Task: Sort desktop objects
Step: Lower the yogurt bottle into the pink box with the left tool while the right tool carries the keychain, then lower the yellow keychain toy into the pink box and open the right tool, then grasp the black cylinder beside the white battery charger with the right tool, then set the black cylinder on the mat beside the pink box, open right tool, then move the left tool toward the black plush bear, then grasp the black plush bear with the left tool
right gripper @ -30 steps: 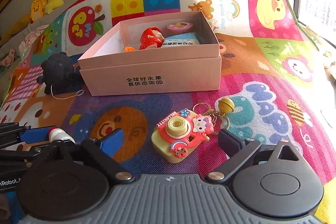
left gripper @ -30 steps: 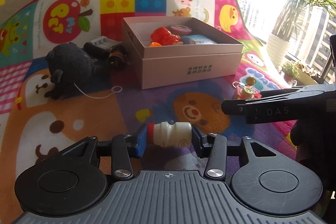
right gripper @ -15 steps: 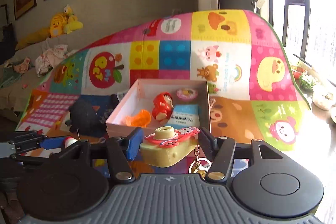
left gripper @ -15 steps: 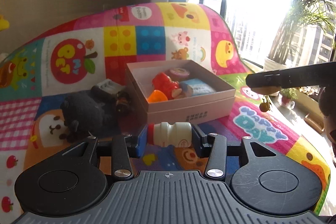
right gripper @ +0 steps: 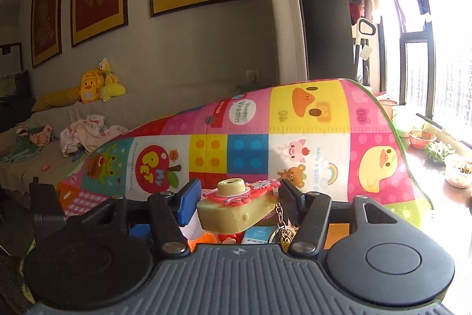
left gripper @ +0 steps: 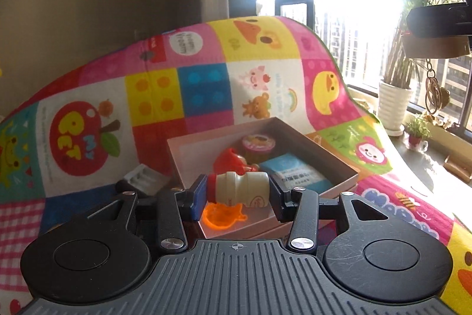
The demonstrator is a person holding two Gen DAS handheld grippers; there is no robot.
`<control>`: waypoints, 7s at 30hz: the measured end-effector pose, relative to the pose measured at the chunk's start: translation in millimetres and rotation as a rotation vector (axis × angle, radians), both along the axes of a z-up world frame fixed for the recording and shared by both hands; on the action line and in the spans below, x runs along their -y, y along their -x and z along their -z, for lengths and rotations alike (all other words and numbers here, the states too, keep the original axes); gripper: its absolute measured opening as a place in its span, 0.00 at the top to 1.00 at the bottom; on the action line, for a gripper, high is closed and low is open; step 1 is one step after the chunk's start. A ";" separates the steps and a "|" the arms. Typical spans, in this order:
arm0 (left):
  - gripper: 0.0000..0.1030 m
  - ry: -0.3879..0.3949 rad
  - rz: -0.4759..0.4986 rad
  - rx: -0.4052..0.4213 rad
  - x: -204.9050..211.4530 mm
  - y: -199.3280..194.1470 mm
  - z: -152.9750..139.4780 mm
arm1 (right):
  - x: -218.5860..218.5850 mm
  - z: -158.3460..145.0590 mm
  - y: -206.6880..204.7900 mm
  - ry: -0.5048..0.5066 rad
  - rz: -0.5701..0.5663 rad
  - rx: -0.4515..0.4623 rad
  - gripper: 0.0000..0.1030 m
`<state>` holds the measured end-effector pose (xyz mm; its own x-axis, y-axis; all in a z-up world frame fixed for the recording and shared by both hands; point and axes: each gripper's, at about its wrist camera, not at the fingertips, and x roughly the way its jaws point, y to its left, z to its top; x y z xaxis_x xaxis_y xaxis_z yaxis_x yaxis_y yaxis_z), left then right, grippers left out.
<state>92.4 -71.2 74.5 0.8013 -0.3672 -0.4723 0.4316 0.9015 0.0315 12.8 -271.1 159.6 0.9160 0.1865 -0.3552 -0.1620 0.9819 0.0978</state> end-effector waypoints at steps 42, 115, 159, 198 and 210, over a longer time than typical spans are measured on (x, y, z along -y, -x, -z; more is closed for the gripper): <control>0.05 0.253 -0.267 -0.122 -122.0 38.8 64.7 | -133.0 77.8 -218.3 0.040 -0.131 -0.436 0.30; 0.01 0.240 -0.254 -0.187 -122.7 32.4 69.9 | -172.9 56.4 -191.5 0.082 -0.338 -0.400 0.84; 0.69 -0.415 -0.112 0.096 -25.8 2.5 75.9 | -5.8 179.7 6.4 -0.057 -0.026 -0.309 0.16; 0.07 -0.035 -0.139 -0.088 -67.7 74.2 56.8 | -67.3 180.9 -27.7 0.205 -0.009 -0.311 0.04; 0.05 -0.112 -0.361 0.008 -73.3 -4.2 54.8 | -22.5 181.2 -5.1 0.072 0.108 -0.312 0.04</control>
